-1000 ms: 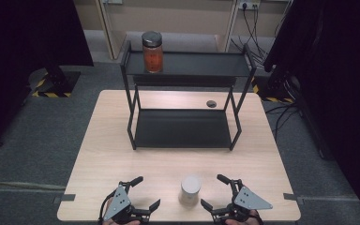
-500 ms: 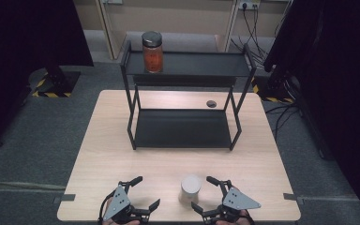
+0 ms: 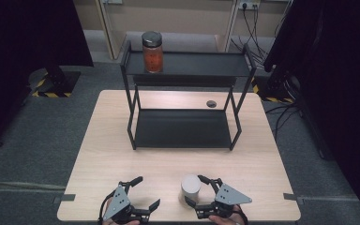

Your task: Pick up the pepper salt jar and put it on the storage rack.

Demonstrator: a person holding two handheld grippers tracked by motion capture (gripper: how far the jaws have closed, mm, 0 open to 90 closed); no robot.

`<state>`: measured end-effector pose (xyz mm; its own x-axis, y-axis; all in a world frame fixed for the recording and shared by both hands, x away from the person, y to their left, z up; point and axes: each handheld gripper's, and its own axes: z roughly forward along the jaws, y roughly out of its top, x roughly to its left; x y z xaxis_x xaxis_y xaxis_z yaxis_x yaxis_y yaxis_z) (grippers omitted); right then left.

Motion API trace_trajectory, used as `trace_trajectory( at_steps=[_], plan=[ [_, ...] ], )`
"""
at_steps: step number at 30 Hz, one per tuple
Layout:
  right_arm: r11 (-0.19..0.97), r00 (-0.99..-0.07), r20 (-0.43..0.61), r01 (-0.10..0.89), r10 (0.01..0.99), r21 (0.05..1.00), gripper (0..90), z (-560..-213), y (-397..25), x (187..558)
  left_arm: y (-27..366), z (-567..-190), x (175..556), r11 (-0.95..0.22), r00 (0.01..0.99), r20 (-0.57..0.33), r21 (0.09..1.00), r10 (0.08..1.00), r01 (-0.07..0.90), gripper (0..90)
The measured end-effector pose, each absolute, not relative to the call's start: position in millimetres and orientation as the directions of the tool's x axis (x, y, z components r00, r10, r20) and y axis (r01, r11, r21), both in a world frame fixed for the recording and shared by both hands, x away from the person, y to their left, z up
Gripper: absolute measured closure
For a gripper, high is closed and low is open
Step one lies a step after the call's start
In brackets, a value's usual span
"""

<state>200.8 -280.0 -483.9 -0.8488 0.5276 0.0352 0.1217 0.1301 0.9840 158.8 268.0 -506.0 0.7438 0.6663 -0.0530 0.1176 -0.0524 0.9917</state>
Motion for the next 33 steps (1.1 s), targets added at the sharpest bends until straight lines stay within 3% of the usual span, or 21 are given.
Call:
trace_trajectory(
  at_steps=[14,33],
  plan=[
    [0.158,-0.858,0.024,0.122,0.514,0.980,33.5,-482,-274,204,268,-506,159,-0.054,0.746,-0.053,0.992,0.664,0.118,3.1],
    [0.187,-0.851,-0.018,0.095,0.524,0.978,35.5,-463,-274,206,268,-507,159,-0.049,0.741,-0.055,0.992,0.670,0.118,3.1]
  ],
)
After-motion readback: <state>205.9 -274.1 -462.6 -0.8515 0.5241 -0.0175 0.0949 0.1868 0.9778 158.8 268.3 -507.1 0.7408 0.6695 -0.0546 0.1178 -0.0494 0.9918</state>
